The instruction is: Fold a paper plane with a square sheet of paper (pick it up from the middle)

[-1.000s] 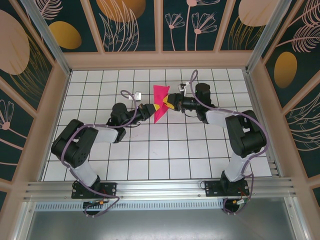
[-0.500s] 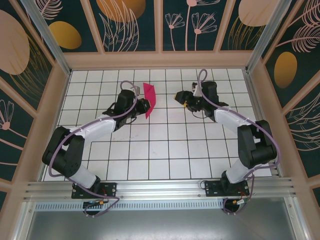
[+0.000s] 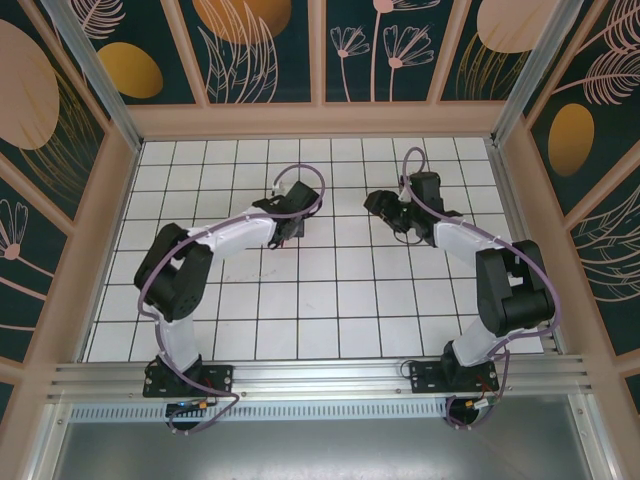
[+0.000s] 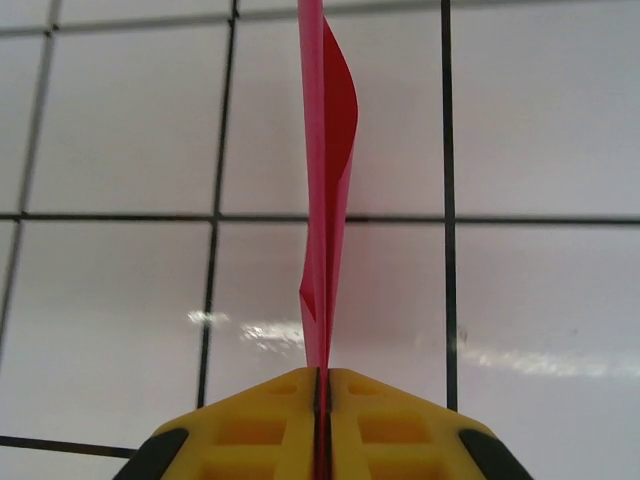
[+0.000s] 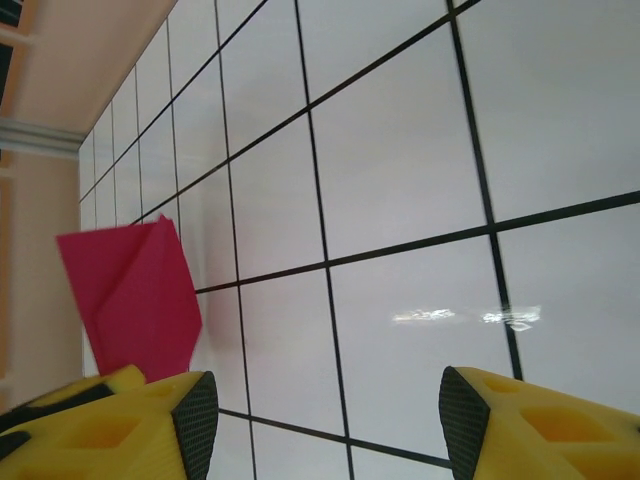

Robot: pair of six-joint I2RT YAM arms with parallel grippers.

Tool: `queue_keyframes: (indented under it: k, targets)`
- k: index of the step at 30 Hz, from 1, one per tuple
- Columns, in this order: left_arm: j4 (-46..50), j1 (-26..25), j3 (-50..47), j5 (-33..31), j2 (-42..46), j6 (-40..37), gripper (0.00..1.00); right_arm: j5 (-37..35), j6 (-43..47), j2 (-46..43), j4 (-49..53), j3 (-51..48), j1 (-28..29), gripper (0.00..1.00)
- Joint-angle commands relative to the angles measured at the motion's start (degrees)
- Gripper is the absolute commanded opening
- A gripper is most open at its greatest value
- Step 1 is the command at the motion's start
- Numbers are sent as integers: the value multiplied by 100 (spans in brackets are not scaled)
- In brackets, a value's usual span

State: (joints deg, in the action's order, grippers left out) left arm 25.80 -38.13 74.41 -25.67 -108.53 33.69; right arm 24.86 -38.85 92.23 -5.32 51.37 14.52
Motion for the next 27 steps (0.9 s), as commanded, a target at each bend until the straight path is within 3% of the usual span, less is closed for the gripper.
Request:
queue_keyframes:
  k: [1, 6, 11, 21, 27]
  targets:
    - [-200, -19, 19, 807, -121, 27, 20, -147, -142, -89, -23, -193, -55, 63]
    - [-899, 160, -207, 1784, 187, 145, 50, -117, -169, -82, -114, -271, 0, 63]
    - [-1735, 718, -870, 2603, 883, 399, 68, -388, -101, 185, 14, 52, 564, 61]
    - [-2265, 1671, -2098, 2513, 1706, 872, 74, -76, 145, 1597, 193, 1554, 2358, 27]
    - [-2439, 1871, -2490, 2519, 1905, 1006, 76, 80, 294, 2477, 621, 2419, 2648, 24]
